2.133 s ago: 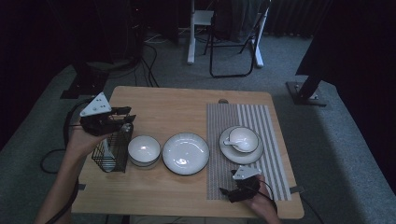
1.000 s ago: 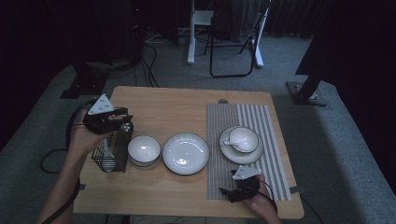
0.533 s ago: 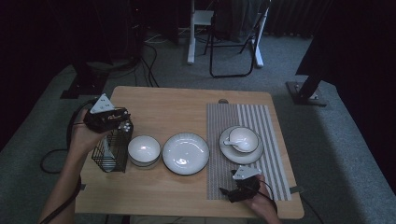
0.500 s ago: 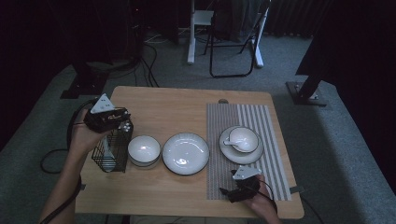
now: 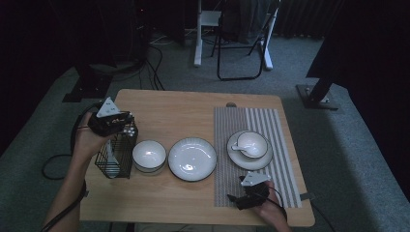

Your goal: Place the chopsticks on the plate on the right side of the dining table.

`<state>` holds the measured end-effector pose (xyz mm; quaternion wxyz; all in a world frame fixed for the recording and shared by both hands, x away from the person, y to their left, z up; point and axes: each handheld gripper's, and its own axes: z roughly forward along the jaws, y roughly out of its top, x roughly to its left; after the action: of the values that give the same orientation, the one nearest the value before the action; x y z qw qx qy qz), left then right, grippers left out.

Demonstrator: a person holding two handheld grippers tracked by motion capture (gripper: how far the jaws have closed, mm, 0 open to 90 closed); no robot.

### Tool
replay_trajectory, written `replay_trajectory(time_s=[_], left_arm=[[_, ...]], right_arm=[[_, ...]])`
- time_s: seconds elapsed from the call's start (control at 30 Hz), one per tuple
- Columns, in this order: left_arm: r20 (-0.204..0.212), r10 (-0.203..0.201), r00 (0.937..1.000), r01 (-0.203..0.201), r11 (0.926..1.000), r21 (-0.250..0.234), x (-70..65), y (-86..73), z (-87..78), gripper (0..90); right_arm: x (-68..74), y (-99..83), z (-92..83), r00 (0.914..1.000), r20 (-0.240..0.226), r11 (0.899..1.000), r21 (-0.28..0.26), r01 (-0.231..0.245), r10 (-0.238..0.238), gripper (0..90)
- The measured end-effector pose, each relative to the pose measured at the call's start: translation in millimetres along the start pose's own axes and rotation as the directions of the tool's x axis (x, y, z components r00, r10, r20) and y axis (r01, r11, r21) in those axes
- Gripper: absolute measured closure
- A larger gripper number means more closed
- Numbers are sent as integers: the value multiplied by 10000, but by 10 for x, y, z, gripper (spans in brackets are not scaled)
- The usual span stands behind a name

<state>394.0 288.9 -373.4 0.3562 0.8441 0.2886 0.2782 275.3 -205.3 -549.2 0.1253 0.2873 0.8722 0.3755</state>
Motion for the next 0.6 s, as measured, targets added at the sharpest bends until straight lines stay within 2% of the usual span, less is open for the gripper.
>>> replay_trajectory(time_s=[0.13, 0.23, 0.43, 0.5, 0.6], left_arm=[[-252, 394, 9989, -393, 9992, 44, -29, 46, -46, 784], [-424, 465, 9980, -465, 9989, -5, -25, 67, -88, 798], [-355, 170, 9992, -174, 9998, -110, 29, 23, -87, 806], [-272, 16, 9996, -24, 9996, -281, 39, 2, -71, 802], [-254, -14, 9997, 7, 9997, -262, 37, -1, -40, 796]], right_arm=[[0, 0, 0, 10000, 1, 10000, 0, 0, 0, 136], [0, 0, 0, 10000, 0, 10000, 0, 0, 0, 136], [0, 0, 0, 10000, 1, 10000, 0, 2, -2, 136], [0, 0, 0, 10000, 2, 10000, 0, 3, -3, 136], [1, 0, 0, 10000, 2, 10000, 0, 1, -1, 136]])
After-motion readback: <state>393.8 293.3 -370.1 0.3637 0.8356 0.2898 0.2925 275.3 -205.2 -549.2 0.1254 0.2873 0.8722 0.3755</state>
